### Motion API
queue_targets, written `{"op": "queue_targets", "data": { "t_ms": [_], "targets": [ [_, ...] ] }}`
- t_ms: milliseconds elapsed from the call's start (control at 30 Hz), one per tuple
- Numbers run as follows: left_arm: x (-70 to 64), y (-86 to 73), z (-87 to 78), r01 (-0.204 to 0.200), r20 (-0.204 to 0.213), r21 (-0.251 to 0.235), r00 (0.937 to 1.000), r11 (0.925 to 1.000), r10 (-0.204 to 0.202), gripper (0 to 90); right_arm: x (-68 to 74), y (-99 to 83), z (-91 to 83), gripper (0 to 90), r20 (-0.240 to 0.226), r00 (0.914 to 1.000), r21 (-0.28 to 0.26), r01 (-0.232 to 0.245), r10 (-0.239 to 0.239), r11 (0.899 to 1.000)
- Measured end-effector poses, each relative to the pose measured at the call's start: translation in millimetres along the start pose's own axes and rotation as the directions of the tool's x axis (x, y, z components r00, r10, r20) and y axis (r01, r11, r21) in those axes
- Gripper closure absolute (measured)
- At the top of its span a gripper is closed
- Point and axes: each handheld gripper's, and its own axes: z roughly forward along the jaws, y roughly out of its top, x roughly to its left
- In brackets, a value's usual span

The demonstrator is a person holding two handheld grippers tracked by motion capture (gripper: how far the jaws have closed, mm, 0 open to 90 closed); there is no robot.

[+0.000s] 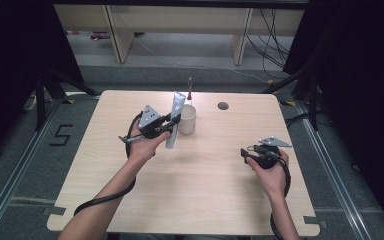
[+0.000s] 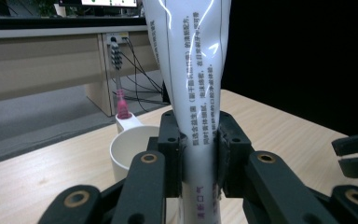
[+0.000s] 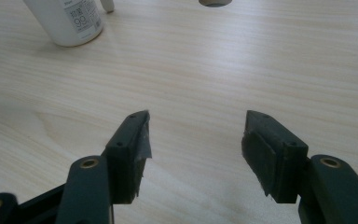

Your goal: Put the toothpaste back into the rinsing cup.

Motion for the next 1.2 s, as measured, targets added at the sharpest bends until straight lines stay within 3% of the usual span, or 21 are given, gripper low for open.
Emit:
{"op": "queue_targets", "data": {
  "t_ms": [33,67,133,167,200,233,300,333,367,433,467,533,567,700,767,800,833,1200],
  "targets": [
    [0.3,2.0,0.2,0.001,0.001,-0.008,1.0,1.0,-0.001,74.5,-1.3,-0.5,0.5,41.8,-0.016,0.9999,-0.007,0.0,0.0,1.0],
    [0.4,3.1,0.2,0.001,-0.001,-0.013,1.0,0.9999,-0.001,74.5,0.9,-0.6,-3.0,41.8,0.001,0.9995,0.015,-0.031,0.031,0.999],
    [1.1,6.4,0.7,0.0,-0.001,-0.022,1.0,0.9998,0.0,74.5,-0.4,-0.8,-3.4,41.8,0.003,0.9996,0.013,-0.029,0.029,0.999],
    [1.1,8.0,1.0,0.004,-0.001,-0.027,1.0,0.9996,-0.004,74.4,-0.9,-1.5,-2.0,41.8,-0.005,0.9994,-0.012,-0.035,0.035,0.999],
    [1.5,10.0,1.2,-0.002,0.0,-0.031,1.0,0.9995,0.002,74.5,-3.9,-1.1,-2.7,41.8,0.004,1.0,-0.006,0.001,-0.001,1.0],
    [1.8,12.7,1.5,-0.004,0.001,-0.041,1.0,0.9991,0.004,74.4,-1.4,-1.5,-2.5,41.8,-0.007,0.9993,0.001,-0.038,0.038,0.999],
    [2.3,16.9,1.7,-0.009,0.003,-0.054,0.9999,0.9985,0.01,74.5,-1.8,-1.3,-3.5,41.7,0.01,0.9995,0.015,-0.03,0.03,0.999],
    [2.5,19.6,2.1,-0.012,0.004,-0.06,0.9999,0.9981,0.012,74.5,-3.6,-1.4,-2.8,41.8,0.006,1.0,0.001,-0.005,0.005,1.0],
    [2.7,22.4,2.5,-0.016,0.004,-0.065,0.9999,0.9977,0.016,74.4,-2.4,-1.6,-1.5,41.7,-0.009,0.9998,-0.008,-0.016,0.016,1.0],
    [3.4,28.2,4.1,-0.025,0.007,-0.075,0.9997,0.9969,0.026,74.4,-2.5,-0.7,-3.6,41.7,0.019,0.9998,0.004,0.009,-0.01,1.0],
    [3.8,31.6,5.6,-0.026,0.007,-0.085,0.9996,0.9961,0.026,74.5,0.5,-0.8,-3.9,41.7,0.011,0.9996,0.012,-0.025,0.025,1.0],
    [5.0,36.9,8.3,-0.029,0.004,-0.093,0.9995,0.9952,0.03,74.5,1.0,-0.4,-4.2,41.7,0.014,0.9995,0.018,-0.028,0.028,0.999],
    [5.5,38.7,9.3,-0.032,0.003,-0.098,0.9995,0.9947,0.033,74.5,-1.6,-0.2,-3.3,41.7,0.013,0.9999,0.009,0.001,-0.001,1.0],
    [7.0,46.0,15.5,-0.033,0.002,-0.121,0.9994,0.9922,0.033,74.5,-1.9,-1.3,-1.5,41.7,-0.006,1.0,-0.005,-0.006,0.006,1.0],
    [7.8,48.2,18.1,-0.027,0.001,-0.13,0.9996,0.9911,0.028,74.5,-2.1,-0.9,-3.6,41.7,0.006,1.0,0.014,0.002,-0.002,1.0],
    [8.2,49.0,18.8,-0.03,-0.001,-0.131,0.9996,0.991,0.03,74.5,-0.2,-1.2,-3.9,41.7,0.01,0.9997,0.013,-0.022,0.022,1.0],
    [8.0,50.4,20.4,-0.031,-0.003,-0.135,0.9995,0.9903,0.031,74.4,-2.3,-0.8,-3.7,41.8,0.012,0.9999,-0.003,0.009,-0.009,1.0],
    [9.8,59.5,35.0,-0.034,-0.002,-0.18,0.9994,0.9831,0.035,74.4,-2.8,-0.9,-4.5,41.7,0.018,0.9998,0.002,0.008,-0.008,1.0]
  ]
}}
